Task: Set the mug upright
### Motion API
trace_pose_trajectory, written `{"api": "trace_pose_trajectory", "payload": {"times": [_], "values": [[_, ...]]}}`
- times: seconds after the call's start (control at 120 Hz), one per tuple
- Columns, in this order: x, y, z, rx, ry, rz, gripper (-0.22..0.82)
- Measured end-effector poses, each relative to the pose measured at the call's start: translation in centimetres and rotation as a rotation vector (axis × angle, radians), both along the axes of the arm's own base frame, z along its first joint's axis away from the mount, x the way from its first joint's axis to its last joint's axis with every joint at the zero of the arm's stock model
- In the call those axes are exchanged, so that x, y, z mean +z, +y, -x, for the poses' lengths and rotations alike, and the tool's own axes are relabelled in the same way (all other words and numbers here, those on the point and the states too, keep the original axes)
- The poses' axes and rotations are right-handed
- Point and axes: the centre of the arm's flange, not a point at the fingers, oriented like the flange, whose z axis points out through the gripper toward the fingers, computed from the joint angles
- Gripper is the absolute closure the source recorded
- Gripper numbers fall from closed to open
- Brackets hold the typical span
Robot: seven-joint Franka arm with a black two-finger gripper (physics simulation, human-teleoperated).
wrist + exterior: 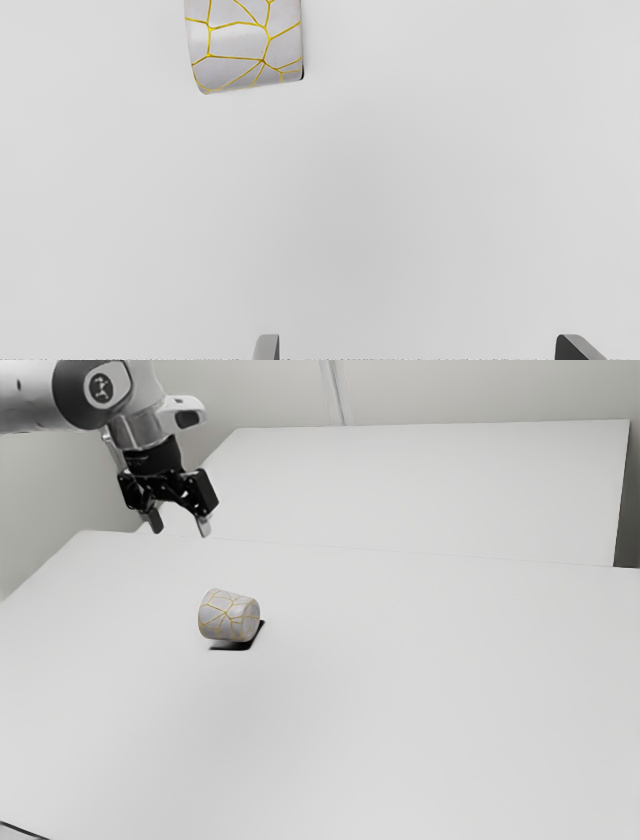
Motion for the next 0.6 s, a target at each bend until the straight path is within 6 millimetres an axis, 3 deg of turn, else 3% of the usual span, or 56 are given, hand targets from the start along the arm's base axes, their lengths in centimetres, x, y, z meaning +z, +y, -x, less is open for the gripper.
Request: {"api": "trace_pose_trajectory", "payload": {"times": [0.275,0.6], "values": [[-5.1,5.9,-0.6,0.1,0.068,0.107,0.0],[-10.5,10.3,-3.8,0.046,-0.002,0.236,0.0]]}}
